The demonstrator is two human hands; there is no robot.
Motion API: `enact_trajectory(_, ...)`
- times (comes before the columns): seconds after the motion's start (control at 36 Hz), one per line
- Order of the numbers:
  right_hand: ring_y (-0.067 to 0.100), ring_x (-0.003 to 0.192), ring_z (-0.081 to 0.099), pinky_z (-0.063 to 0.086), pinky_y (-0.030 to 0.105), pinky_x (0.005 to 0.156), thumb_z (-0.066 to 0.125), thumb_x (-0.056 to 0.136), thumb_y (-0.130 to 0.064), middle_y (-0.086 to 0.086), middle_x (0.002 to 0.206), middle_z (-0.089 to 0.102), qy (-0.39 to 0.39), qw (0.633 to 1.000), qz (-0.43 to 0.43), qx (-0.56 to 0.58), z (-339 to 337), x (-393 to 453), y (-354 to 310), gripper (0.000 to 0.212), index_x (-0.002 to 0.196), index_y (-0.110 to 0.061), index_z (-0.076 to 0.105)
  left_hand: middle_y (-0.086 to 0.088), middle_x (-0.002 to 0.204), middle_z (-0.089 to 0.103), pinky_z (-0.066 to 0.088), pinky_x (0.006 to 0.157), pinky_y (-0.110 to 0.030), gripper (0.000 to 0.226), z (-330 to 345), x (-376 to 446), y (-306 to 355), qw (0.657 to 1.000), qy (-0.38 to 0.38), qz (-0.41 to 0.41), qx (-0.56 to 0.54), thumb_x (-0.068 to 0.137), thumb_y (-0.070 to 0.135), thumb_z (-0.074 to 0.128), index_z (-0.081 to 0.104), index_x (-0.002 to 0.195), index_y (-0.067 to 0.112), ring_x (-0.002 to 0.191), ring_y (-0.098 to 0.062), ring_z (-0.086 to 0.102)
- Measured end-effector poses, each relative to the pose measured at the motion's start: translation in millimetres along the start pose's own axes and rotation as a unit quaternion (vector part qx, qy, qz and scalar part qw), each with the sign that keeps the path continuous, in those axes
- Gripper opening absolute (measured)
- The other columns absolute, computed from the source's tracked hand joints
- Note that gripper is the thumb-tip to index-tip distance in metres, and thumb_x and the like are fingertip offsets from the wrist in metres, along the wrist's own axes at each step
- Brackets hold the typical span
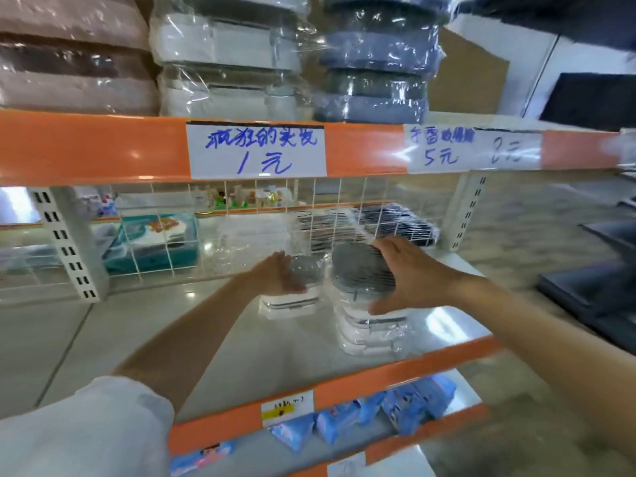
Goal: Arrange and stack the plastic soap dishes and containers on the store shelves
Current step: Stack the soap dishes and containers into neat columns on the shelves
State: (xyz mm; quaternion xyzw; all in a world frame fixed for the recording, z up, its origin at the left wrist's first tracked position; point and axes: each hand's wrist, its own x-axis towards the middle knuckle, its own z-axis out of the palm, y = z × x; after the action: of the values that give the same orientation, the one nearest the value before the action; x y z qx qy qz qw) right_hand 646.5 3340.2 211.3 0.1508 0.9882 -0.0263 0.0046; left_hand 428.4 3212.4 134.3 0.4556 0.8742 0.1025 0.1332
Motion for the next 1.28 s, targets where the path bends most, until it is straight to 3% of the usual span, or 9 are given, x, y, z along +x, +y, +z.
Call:
enact_trajectory(0.08, 0.023, 0.139, 0.018, 0.021, 0.035, 0.115, 0.074, 0.067, -0.061, 0.006, 0.152, 0.016, -0.013, 1.0, 0.025, 0.013, 1, -8, 11, 0.114, 0.149, -0.012, 0.012, -0.015, 0.145, 0.028, 0.022, 0.111, -0.036, 0.097, 3, 14, -2, 0.995, -0.01, -0.021, 0.096, 0.079, 0.067, 0.057, 0.02, 0.146, 0.008, 0.134, -0.03, 0.03)
enact_trajectory(0.14, 0.023, 0.138, 0.019, 0.021, 0.033, 0.114, 0.075, 0.067, -0.06, 0.005, 0.152, 0.017, -0.007, 0.999, 0.035, 0.018, 1, -11, 15, 0.113, 0.149, -0.011, 0.013, -0.014, 0.145, 0.03, 0.018, 0.113, -0.042, 0.104, 6, 21, -4, 0.992, -0.006, -0.027, 0.121, 0.074, 0.072, 0.058, 0.019, 0.145, 0.006, 0.136, -0.03, 0.028)
enact_trajectory(0.25, 0.02, 0.127, 0.028, 0.028, 0.029, 0.105, 0.078, 0.066, -0.055, 0.004, 0.141, 0.028, 0.013, 0.999, 0.033, 0.027, 2, -16, 17, 0.105, 0.143, -0.01, 0.023, -0.014, 0.136, 0.042, 0.029, 0.109, -0.038, 0.096, 8, 20, -2, 0.99, 0.027, -0.013, 0.138, 0.074, 0.07, 0.06, 0.032, 0.138, 0.004, 0.125, -0.03, 0.041)
enact_trajectory(0.39, 0.02, 0.125, 0.03, 0.031, 0.03, 0.103, 0.077, 0.066, -0.057, 0.006, 0.139, 0.028, 0.014, 0.999, 0.017, 0.033, 5, -21, 18, 0.102, 0.141, -0.011, 0.025, -0.013, 0.127, 0.044, 0.038, 0.1, -0.037, 0.086, 10, 4, 2, 0.986, 0.103, -0.014, 0.13, 0.074, 0.065, 0.064, 0.039, 0.131, 0.005, 0.118, -0.028, 0.042)
enact_trajectory(0.75, 0.023, 0.128, 0.03, 0.028, 0.031, 0.107, 0.074, 0.069, -0.059, 0.008, 0.14, 0.031, 0.028, 0.996, -0.071, 0.038, -5, -68, 15, 0.104, 0.144, -0.01, 0.022, -0.009, 0.125, 0.044, 0.038, 0.099, -0.044, 0.088, -4, -104, 21, 0.971, 0.213, -0.076, 0.073, 0.065, 0.064, 0.073, 0.043, 0.129, 0.011, 0.118, -0.028, 0.038)
enact_trajectory(0.86, 0.026, 0.139, 0.022, 0.023, 0.036, 0.115, 0.073, 0.068, -0.061, 0.011, 0.152, 0.021, 0.032, 0.995, -0.094, 0.03, -16, -98, 19, 0.114, 0.149, -0.007, 0.014, -0.008, 0.125, 0.046, 0.033, 0.101, -0.037, 0.114, -7, -145, 47, 0.976, 0.2, -0.078, 0.029, 0.045, 0.082, 0.059, 0.043, 0.133, 0.011, 0.118, -0.027, 0.039)
enact_trajectory(1.08, 0.024, 0.139, 0.021, 0.022, 0.037, 0.115, 0.075, 0.066, -0.062, 0.008, 0.152, 0.022, 0.063, 0.989, -0.12, 0.063, -45, -163, 43, 0.117, 0.15, -0.009, 0.013, -0.005, 0.131, 0.045, 0.032, 0.102, -0.034, 0.116, -20, -222, 126, 0.977, 0.204, -0.032, 0.046, 0.047, 0.078, 0.06, 0.04, 0.139, 0.01, 0.122, -0.024, 0.04)
enact_trajectory(1.22, 0.021, 0.122, 0.035, 0.032, 0.034, 0.104, 0.079, 0.06, -0.061, 0.002, 0.128, 0.038, 0.097, 0.978, -0.108, 0.153, -72, -189, 70, 0.11, 0.145, -0.012, 0.029, 0.005, 0.124, 0.044, 0.033, 0.098, -0.028, 0.11, -41, -253, 175, 0.969, 0.248, 0.014, -0.004, 0.049, 0.079, 0.061, 0.04, 0.137, 0.014, 0.113, -0.011, 0.039)
enact_trajectory(1.28, 0.02, 0.114, 0.04, 0.038, 0.035, 0.098, 0.074, 0.048, -0.074, -0.001, 0.12, 0.042, 0.12, 0.972, -0.099, 0.173, -84, -194, 81, 0.115, 0.138, -0.014, 0.037, 0.005, 0.125, 0.045, 0.034, 0.096, -0.027, 0.108, -54, -259, 194, 0.964, 0.264, 0.031, -0.022, 0.049, 0.079, 0.062, 0.042, 0.135, 0.017, 0.114, -0.013, 0.04)
